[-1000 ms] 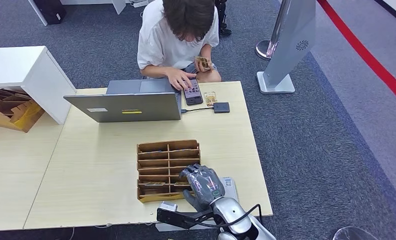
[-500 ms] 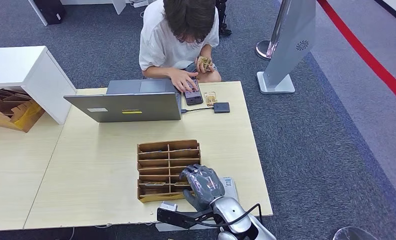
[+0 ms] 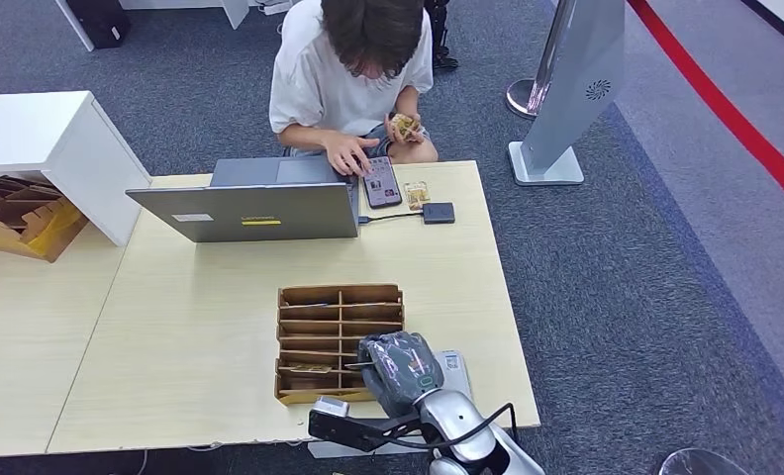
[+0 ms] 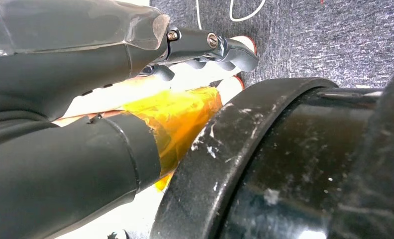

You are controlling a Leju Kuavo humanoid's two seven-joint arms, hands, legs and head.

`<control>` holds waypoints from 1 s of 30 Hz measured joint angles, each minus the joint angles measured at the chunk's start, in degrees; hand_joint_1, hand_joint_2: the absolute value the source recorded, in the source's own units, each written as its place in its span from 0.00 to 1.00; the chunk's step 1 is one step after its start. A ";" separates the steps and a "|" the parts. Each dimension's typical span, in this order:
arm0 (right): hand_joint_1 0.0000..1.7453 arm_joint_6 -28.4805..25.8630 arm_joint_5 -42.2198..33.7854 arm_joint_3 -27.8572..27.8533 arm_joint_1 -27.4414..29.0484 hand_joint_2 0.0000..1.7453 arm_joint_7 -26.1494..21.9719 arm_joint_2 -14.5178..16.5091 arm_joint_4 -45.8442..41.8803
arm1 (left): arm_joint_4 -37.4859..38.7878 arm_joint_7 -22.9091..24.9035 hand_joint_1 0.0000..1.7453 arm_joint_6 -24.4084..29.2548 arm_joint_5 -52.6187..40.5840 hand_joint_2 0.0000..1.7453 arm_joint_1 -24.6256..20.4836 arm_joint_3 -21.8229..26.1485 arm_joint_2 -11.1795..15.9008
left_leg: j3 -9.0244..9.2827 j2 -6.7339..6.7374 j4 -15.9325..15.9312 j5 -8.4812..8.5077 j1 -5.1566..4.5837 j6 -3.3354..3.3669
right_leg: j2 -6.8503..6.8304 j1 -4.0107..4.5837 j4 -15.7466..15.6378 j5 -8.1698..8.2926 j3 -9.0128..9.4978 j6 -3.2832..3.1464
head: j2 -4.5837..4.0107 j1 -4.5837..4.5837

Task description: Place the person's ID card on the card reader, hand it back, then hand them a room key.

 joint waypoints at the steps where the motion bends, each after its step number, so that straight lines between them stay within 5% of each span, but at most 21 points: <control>1: 0.84 0.00 0.00 0.00 0.00 1.00 0.00 0.00 -0.01 | 0.00 0.00 0.00 0.00 -0.02 0.00 0.00 0.00 0.00 | 0.00 0.00 0.00 0.00 0.00 0.00 | 0.00 0.00 0.00 0.00 0.00 0.00 | 0.00 0.00; 16: 0.99 -0.87 -0.04 -0.11 0.20 1.00 -0.11 0.00 -0.55 | 0.00 -0.01 0.00 0.02 -0.14 0.00 0.00 0.00 0.00 | 0.00 0.00 0.00 0.00 0.00 0.00 | 0.00 0.00 0.00 0.00 0.00 0.00 | 0.00 0.00; 30: 1.00 -5.80 -1.39 -1.96 2.18 1.00 -2.74 -0.03 -10.46 | 0.01 -0.07 0.00 1.09 0.58 0.00 0.34 0.00 0.02 | 0.00 0.00 0.00 0.00 0.00 0.00 | 0.00 0.00 0.00 0.00 -0.01 0.00 | 0.00 0.00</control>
